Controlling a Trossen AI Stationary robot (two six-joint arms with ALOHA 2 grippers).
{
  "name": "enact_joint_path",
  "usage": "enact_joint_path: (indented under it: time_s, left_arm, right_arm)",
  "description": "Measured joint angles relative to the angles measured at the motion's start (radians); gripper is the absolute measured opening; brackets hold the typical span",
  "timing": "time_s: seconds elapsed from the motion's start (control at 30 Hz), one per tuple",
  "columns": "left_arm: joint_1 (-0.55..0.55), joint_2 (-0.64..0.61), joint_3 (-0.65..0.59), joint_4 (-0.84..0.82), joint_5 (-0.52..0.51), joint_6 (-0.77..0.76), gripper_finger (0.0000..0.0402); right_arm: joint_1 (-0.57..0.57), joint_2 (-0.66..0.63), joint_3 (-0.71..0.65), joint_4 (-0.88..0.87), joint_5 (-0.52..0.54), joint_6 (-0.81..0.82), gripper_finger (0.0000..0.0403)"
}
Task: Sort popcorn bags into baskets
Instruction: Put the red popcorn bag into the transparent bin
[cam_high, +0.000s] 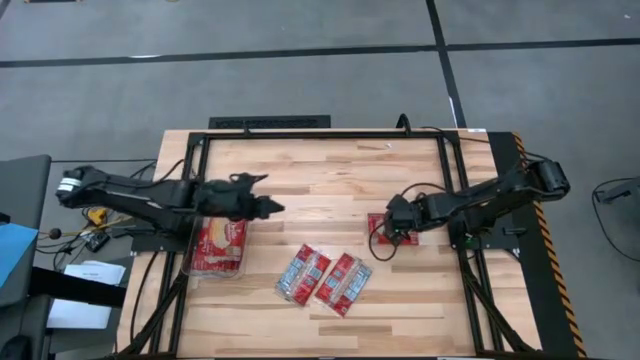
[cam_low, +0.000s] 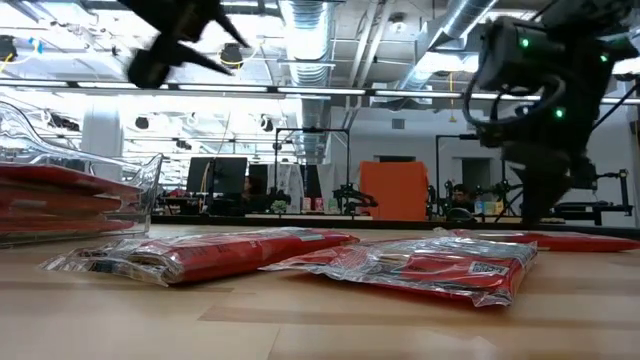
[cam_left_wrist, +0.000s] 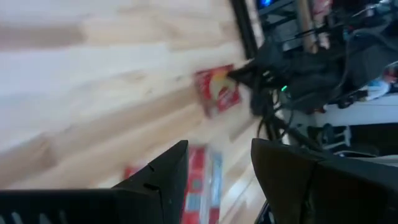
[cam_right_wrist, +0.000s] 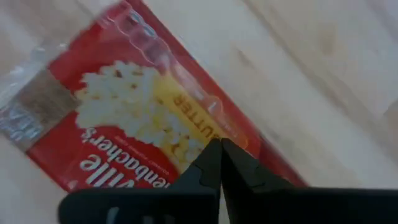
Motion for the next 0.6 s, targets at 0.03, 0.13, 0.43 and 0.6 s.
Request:
enact_joint_path:
  time_s: [0.03,0.13,0.43,0.6]
  left_arm:
    - [0.026,0.023,0.000,0.036,0.017,0.024,0.0163]
    - [0.112,0.091,0.000,0.073,0.085,0.083,0.0163]
    - [0.291,0.336,-0.001,0.254,0.344,0.211,0.0162]
    - [0.330,0.519,0.001,0.531,0.426,0.221,0.0162]
  right_arm:
    - [0.000,0.000,-0.017,0.010,0.001,0.015,0.0035]
    - [-0.009,-0.001,-0.063,0.072,0.005,0.025,0.0047]
    - [-0.056,0.000,-0.092,0.332,0.013,-0.207,0.0031]
    - [-0.135,0.046,-0.092,0.490,0.010,-0.343,0.0016]
